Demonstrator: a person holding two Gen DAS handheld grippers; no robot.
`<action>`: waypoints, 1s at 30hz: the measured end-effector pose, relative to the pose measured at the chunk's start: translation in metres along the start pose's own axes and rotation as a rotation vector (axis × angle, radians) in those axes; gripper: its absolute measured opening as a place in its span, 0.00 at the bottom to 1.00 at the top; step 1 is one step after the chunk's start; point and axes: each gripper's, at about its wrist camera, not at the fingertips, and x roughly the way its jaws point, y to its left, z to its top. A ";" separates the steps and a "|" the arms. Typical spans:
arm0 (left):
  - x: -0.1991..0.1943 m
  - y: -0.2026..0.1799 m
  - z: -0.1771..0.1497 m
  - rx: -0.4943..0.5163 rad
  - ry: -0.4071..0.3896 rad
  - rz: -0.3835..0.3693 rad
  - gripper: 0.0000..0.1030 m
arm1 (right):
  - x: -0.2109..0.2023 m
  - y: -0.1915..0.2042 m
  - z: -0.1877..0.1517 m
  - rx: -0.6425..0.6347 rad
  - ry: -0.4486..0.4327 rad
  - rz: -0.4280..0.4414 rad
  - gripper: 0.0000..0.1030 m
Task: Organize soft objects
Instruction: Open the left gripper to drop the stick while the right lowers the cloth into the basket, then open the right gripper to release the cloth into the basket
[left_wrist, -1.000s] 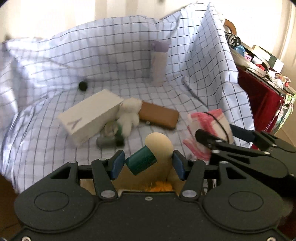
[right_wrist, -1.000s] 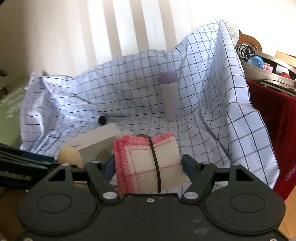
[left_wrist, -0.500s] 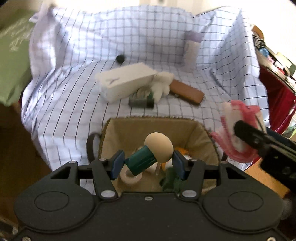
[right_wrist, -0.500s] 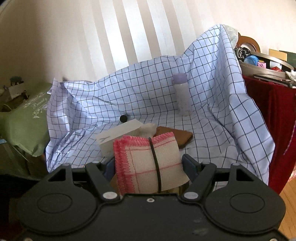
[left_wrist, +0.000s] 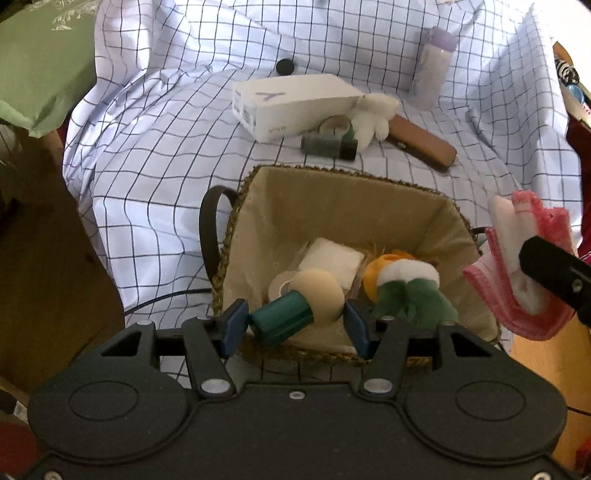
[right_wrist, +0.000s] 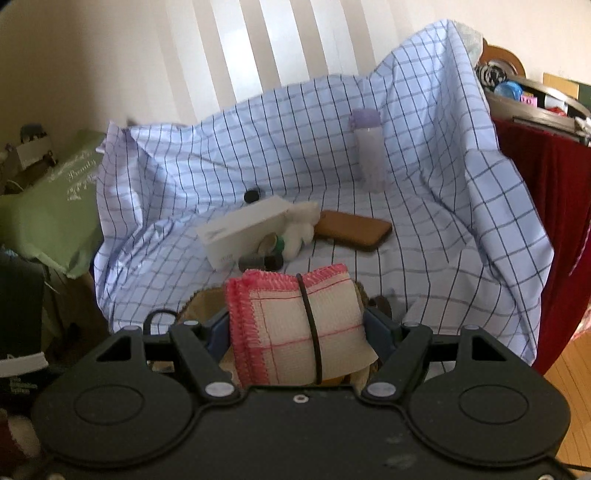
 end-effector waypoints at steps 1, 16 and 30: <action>0.000 0.000 -0.001 0.001 -0.001 0.002 0.56 | 0.002 -0.001 0.000 0.004 0.008 -0.004 0.71; -0.006 0.000 -0.007 -0.001 -0.026 0.041 0.71 | 0.020 0.004 0.002 -0.024 0.047 -0.042 0.72; -0.007 0.000 -0.008 0.008 -0.020 0.043 0.71 | 0.027 0.003 0.012 -0.053 0.006 -0.059 0.78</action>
